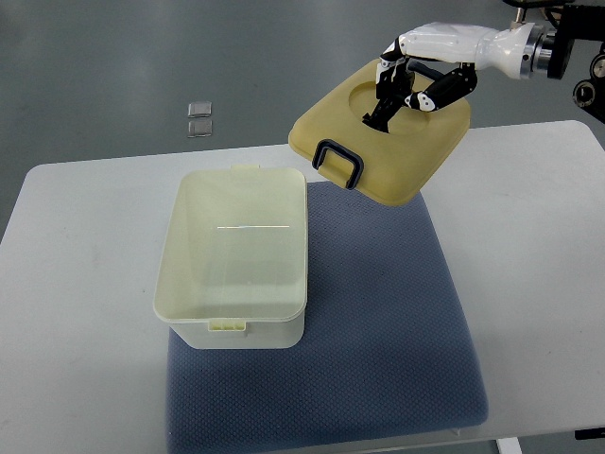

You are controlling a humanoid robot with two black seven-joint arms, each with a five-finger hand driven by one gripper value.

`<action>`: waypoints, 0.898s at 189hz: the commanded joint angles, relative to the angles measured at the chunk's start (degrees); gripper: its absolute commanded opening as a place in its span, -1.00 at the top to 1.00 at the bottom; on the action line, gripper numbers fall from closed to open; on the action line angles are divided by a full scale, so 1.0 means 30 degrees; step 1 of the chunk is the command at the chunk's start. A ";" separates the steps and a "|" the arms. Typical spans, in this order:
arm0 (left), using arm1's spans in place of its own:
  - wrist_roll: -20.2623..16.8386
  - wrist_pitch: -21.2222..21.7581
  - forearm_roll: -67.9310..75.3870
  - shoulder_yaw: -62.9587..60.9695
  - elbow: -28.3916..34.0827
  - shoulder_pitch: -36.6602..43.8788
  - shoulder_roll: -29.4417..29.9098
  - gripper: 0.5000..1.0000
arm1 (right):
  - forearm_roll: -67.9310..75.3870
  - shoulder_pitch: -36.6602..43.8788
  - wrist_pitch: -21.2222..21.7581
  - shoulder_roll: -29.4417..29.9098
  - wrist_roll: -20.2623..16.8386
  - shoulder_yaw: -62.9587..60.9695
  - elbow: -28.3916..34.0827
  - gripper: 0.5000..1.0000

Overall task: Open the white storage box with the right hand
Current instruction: 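Lower the held lid onto the mat beside the box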

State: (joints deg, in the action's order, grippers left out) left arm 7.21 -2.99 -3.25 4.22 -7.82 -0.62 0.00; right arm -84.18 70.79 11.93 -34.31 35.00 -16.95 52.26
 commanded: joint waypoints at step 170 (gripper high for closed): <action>0.0000 0.0002 0.0000 0.0000 0.0000 0.0000 0.0000 -1.00 | -0.0063 -0.5549 -0.2540 0.1299 0.0000 0.0346 -0.0810 1.00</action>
State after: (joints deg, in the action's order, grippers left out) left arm 7.21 -2.99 -3.25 4.22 -7.82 -0.61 0.00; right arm -84.38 55.45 4.85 -31.01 35.00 -15.92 49.88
